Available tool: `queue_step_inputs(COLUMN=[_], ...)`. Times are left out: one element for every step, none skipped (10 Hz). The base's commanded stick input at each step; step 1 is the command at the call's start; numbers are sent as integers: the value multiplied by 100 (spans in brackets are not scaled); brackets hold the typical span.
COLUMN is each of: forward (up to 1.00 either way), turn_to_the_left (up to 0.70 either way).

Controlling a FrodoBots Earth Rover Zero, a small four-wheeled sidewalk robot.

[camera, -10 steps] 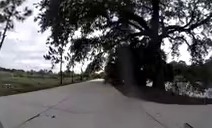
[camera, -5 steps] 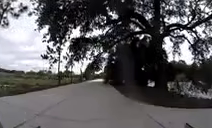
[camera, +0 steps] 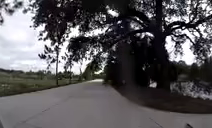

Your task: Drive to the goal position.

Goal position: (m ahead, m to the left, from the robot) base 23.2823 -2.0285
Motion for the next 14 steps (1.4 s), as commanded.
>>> queue_step_inputs(forward=[60, 60, 60, 60, 60, 60, 60, 60, 60, 60, 60, 60, 60, 60], turn_to_the_left=[1, 1, 1, 1, 1, 1, 1, 1, 1, 1, 1, 1, 1, 1])
